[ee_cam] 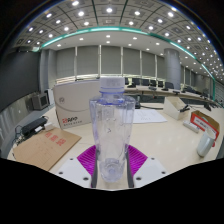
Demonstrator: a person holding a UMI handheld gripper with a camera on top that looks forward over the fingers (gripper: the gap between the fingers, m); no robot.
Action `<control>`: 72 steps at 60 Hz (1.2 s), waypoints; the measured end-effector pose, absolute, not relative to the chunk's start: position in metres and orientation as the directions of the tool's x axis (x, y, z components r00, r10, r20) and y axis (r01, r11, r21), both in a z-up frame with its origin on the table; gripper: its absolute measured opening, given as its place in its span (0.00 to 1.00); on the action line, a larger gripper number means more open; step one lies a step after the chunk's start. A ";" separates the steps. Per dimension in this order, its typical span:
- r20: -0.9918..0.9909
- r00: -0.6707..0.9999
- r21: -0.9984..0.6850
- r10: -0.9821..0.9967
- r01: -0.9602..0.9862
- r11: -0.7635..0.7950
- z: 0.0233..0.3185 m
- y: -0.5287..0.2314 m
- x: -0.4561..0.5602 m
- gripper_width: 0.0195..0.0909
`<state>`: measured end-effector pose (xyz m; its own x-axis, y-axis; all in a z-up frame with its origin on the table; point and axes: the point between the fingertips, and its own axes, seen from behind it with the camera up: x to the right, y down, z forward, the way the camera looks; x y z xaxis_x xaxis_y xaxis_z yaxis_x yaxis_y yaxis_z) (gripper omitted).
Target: Pour water
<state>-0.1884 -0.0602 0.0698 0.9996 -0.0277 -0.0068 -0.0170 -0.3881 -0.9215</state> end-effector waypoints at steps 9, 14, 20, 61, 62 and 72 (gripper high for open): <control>-0.018 1.000 -0.924 -0.010 -0.020 -0.383 0.082 -0.067 -0.188 0.21; -0.075 0.997 -0.924 0.004 -0.068 -0.376 0.097 -0.070 -0.187 0.21; -0.219 0.976 -0.911 0.011 -0.200 -0.360 0.126 -0.073 -0.181 0.21; -0.945 -0.326 0.317 0.013 -0.926 -0.205 0.229 -0.074 0.052 0.20; -0.929 -0.371 0.360 0.019 -0.911 -0.200 0.227 -0.074 0.057 0.20; -0.791 -0.611 0.598 0.021 -0.780 -0.184 0.208 -0.072 0.086 0.20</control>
<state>0.0864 -0.0719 0.2081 -0.6109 0.0209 -0.7914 -0.7804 -0.1842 0.5976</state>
